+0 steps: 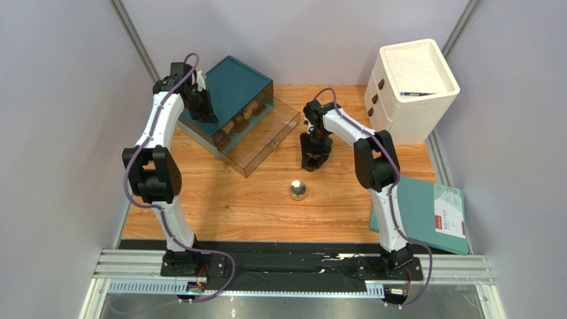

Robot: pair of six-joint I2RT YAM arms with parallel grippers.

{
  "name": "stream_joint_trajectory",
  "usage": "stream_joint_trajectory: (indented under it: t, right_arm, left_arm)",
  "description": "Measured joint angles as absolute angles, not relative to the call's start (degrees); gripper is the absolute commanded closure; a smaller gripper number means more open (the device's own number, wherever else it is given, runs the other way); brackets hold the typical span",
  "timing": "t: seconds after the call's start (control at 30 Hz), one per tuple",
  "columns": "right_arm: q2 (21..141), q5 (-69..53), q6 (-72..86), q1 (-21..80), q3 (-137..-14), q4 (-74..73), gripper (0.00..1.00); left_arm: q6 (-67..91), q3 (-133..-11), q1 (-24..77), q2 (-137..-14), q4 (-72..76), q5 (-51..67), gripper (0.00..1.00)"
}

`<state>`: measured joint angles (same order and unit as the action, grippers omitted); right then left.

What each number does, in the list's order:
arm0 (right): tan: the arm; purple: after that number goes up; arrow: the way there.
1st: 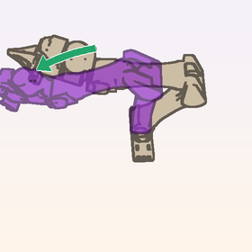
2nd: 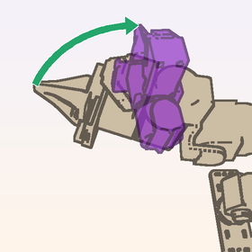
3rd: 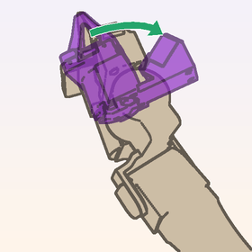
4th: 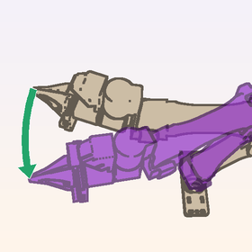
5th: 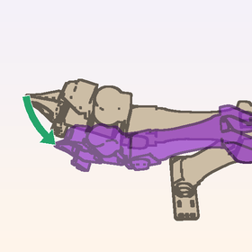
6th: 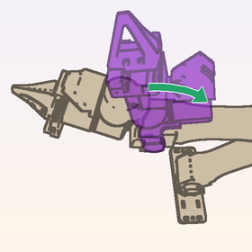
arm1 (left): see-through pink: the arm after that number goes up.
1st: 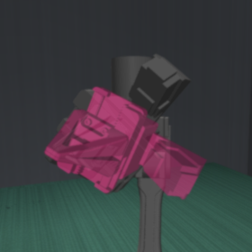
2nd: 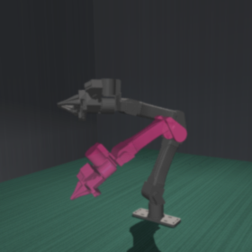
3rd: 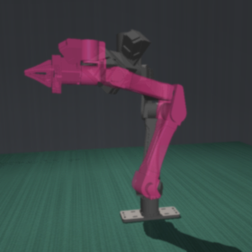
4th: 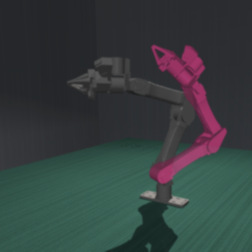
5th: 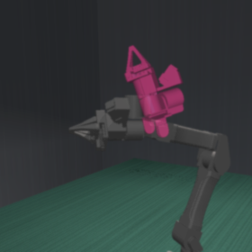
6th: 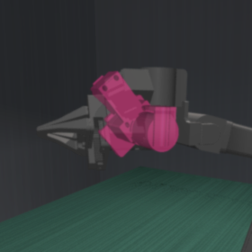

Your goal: Organize the makeup

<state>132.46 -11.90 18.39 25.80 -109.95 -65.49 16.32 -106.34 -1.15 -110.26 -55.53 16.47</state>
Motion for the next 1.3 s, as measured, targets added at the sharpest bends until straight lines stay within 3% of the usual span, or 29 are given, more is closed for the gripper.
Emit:
stream_joint_trajectory:
  t: [0.23, 0.53, 0.73, 0.97, 1.1, 1.2, 1.3]
  right_arm:
    - [132.4, -13.43, 19.84, 25.82, -111.46, -62.72, 1.0]
    - [131.7, -26.81, 30.76, 25.8, -113.49, -42.76, 1.0]
    - [133.8, -32.6, 38.87, 26.13, -124.01, -33.5, 0.99]
    - [141.47, -33.61, 44.8, 27.18, -133.16, -30.04, 0.81]
    - [144.62, -32.69, 46.09, 28.16, -131.57, -32.14, 0.53]
    - [145.08, -31.99, 47.55, 28.86, -130.82, -32.29, 0.45]
    - [144.88, -31.0, 47.83, 29.26, -130.89, -32.16, 0.42]
  left_arm:
    - [16.34, -106.37, -1.3, -110.32, -55.53, 16.95, 1.0]
    - [16.36, -106.37, -1.39, -110.32, -55.51, 17.21, 1.0]
    - [16.43, -106.24, -1.56, -110.32, -55.37, 17.76, 1.0]
    - [16.4, -106.21, -1.61, -110.32, -55.27, 17.91, 1.0]
    - [16.43, -106.21, -1.63, -110.32, -55.24, 17.93, 1.0]
    - [16.47, -106.21, -1.65, -110.32, -55.29, 18.06, 1.0]
    - [16.53, -106.21, -1.65, -110.39, -55.02, 18.17, 1.0]
